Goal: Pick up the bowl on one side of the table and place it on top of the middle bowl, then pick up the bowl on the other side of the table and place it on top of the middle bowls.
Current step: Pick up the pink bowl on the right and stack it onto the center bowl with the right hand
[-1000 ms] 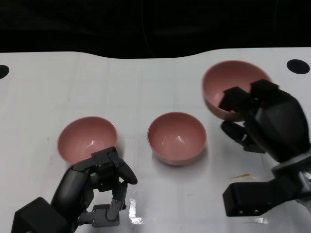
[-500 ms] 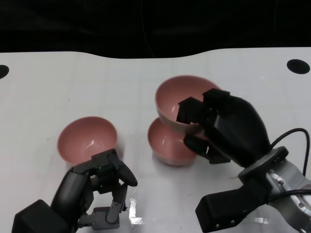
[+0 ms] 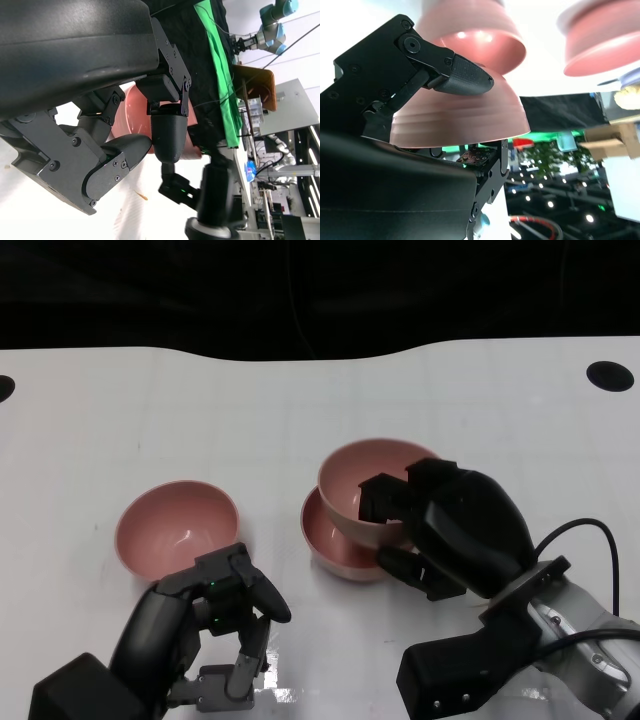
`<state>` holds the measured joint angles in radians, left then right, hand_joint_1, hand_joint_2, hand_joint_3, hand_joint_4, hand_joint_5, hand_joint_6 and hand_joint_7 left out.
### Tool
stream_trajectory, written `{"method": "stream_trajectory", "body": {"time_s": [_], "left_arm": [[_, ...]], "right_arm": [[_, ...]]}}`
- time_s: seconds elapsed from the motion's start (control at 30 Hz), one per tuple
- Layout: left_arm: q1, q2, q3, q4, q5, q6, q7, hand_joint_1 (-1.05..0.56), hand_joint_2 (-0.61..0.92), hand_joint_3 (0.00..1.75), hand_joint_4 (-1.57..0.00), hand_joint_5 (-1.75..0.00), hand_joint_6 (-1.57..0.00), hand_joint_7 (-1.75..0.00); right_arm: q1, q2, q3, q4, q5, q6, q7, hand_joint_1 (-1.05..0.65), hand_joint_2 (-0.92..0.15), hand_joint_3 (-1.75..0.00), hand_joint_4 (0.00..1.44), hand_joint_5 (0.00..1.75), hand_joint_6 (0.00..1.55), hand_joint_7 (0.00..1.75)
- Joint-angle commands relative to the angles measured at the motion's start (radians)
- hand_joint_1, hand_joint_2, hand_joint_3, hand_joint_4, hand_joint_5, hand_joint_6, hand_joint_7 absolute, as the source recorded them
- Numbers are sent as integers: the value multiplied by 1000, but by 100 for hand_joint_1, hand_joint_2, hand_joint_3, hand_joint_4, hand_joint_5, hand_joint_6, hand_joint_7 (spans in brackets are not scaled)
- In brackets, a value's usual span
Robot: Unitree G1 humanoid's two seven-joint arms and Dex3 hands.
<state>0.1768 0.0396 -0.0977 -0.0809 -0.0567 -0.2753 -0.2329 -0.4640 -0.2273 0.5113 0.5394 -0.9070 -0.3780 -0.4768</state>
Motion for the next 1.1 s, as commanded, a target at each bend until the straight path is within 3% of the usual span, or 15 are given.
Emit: {"method": "stream_trajectory", "body": {"time_s": [0.03, 0.47, 0.5, 0.53, 0.57, 0.6, 0.63, 0.67, 0.7, 0.83, 1.0, 1.1], "left_arm": [[14, 6, 3, -13, 8, 11, 14, -18, 41, 132, -88, -175, -80, -146], [12, 4, 0, -11, 7, 12, 16, -17, 41, 133, -87, -175, -80, -145], [11, 2, -2, -8, 9, 10, 17, -17, 41, 133, -87, -175, -80, -145], [10, 0, -4, -7, 12, 9, 19, -17, 41, 133, -87, -175, -80, -145], [10, -1, -6, -6, 15, 9, 21, -17, 41, 133, -87, -175, -81, -145], [10, -2, -7, -6, 17, 9, 22, -18, 40, 133, -87, -175, -81, -144], [10, -2, -7, -6, 18, 10, 23, -18, 40, 133, -87, -175, -81, -144], [9, -3, -7, -4, 18, 6, 22, -18, 40, 134, -87, -175, -81, -144], [9, -3, -7, -2, 18, 4, 21, -18, 40, 134, -87, -175, -81, -144], [7, -5, -7, 1, 16, 3, 18, -18, 40, 134, -87, -175, -81, -144], [6, -5, -7, 1, 16, 3, 18, -18, 41, 133, -88, -175, -81, -143], [5, -4, -7, 4, 15, 1, 16, -18, 41, 133, -87, -175, -80, -143]], "right_arm": [[-23, 6, 8, 41, 10, -12, -21, -16, -23, -143, 99, 175, 78, 175], [-42, 8, 37, 83, -11, 11, -34, -17, -25, -138, 98, 175, 76, 175], [-40, 5, 39, 92, 3, 11, 13, -20, -31, -128, 89, 159, 69, 160], [-40, -1, 44, 93, 10, 18, 64, -28, -53, -89, 80, 111, 65, 107], [-39, -5, 48, 91, 14, 29, 110, -36, -72, -58, 71, 73, 63, 65], [-39, -8, 50, 86, 16, 37, 139, -44, -84, -40, 62, 46, 59, 35], [-38, -10, 50, 80, 16, 43, 153, -46, -88, -34, 59, 37, 58, 25], [-36, -12, 51, 67, 12, 58, 178, -48, -90, -31, 57, 32, 58, 19], [-34, -14, 52, 56, 9, 69, 196, -59, -91, -33, 44, 23, 48, 10], [-18, -16, 53, 11, 5, 118, 247, -75, -92, -40, 25, 14, 35, 1], [-10, -18, 54, -12, 7, 137, 264, -78, -92, -43, 20, 13, 33, 0], [42, -31, 23, -133, 45, 164, 327, -88, -92, -50, 12, 10, 19, 0]]}}
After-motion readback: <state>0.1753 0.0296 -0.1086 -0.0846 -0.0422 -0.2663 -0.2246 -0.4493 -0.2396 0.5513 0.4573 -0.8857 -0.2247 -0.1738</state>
